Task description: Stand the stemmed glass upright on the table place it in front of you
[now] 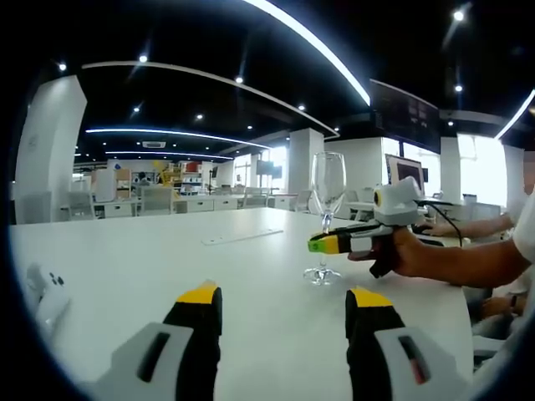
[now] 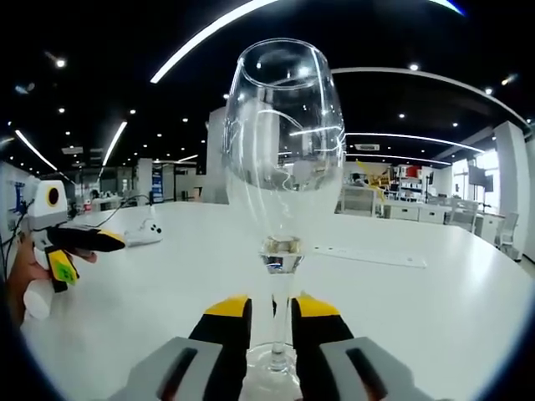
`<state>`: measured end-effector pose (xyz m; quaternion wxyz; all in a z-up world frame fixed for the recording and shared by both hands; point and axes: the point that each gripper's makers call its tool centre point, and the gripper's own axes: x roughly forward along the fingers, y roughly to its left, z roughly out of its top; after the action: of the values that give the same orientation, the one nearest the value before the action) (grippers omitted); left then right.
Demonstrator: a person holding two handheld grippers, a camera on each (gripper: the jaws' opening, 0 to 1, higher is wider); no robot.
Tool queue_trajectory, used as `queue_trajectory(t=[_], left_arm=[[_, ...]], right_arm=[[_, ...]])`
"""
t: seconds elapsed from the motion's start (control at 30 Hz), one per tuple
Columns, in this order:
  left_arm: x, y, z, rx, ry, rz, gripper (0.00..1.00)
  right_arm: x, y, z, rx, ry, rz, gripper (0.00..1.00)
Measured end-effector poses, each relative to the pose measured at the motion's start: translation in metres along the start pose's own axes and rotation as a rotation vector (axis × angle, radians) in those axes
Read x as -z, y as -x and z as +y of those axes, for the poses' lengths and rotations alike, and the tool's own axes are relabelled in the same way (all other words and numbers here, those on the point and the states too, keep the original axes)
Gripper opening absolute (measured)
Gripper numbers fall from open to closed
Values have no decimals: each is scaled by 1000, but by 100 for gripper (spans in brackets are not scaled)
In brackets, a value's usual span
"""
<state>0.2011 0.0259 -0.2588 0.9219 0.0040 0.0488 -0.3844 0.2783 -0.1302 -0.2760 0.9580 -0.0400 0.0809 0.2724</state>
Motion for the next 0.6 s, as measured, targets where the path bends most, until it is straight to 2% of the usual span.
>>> queue_trajectory(t=[0.6], left_arm=[[1, 0, 0, -1, -2, 2, 60]], right_arm=[[0, 12, 0, 13, 11, -7, 24]])
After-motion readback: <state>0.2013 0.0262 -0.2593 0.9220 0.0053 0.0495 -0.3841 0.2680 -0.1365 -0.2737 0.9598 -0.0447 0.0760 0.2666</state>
